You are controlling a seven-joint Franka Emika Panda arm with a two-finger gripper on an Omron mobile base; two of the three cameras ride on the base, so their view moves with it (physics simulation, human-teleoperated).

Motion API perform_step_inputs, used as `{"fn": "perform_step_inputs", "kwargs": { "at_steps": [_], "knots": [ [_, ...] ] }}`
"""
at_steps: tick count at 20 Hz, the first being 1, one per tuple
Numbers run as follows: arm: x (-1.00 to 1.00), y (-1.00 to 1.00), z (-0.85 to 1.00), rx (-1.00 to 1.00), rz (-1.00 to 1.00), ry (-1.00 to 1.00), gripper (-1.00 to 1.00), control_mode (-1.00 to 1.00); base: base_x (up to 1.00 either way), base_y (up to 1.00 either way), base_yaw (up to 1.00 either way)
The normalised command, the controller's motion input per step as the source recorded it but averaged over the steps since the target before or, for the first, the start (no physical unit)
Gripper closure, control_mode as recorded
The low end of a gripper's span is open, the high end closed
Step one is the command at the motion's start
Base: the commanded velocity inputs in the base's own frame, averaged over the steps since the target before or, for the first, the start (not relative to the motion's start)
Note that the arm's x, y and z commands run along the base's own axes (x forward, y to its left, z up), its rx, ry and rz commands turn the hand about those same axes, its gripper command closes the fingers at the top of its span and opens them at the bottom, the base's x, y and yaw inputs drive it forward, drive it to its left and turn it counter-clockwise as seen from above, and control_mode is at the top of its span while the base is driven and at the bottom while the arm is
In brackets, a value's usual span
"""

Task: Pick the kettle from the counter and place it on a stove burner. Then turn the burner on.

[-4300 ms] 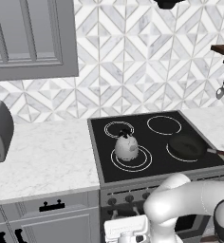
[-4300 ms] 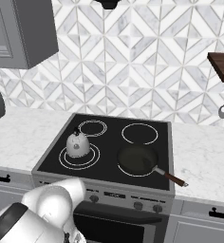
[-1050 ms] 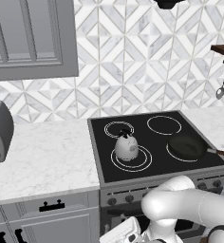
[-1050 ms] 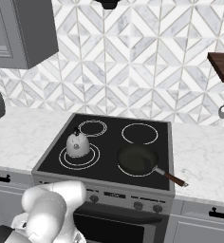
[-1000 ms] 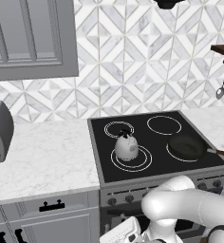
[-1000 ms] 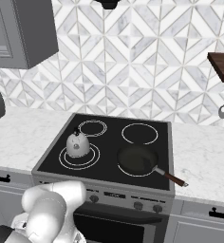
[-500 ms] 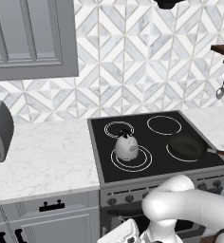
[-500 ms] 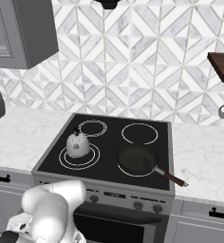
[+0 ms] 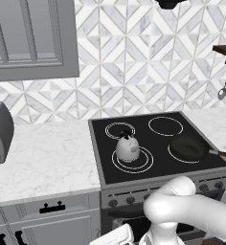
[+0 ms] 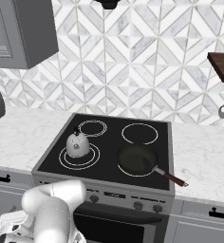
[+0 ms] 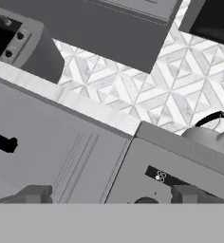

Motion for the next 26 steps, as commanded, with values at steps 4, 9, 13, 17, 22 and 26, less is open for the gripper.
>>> {"fn": "perform_step_inputs", "kwargs": {
  "at_steps": [4,9,13,17,22,26],
  "knots": [
    [0.12,0.0,0.24,0.41,0.0,0.0,-1.0,-1.0,0.0,0.0,0.0],
    [0.14,-0.21,0.05,0.48,0.07,0.0,-1.0,-1.0,0.0,0.0,0.0],
    [0.0,-0.69,0.18,0.5,0.17,0.0,-1.0,-1.0,0.0,0.0,0.0],
    [0.0,-0.87,0.28,0.46,0.16,-0.05,-1.0,-1.0,0.0,0.0,0.0],
    [0.0,-0.8,0.46,0.45,0.16,-0.08,-1.0,-1.0,0.0,0.0,0.0],
    [0.04,-0.64,0.58,0.43,0.15,-0.04,-1.0,-1.0,0.0,0.0,0.0]
  ]
}}
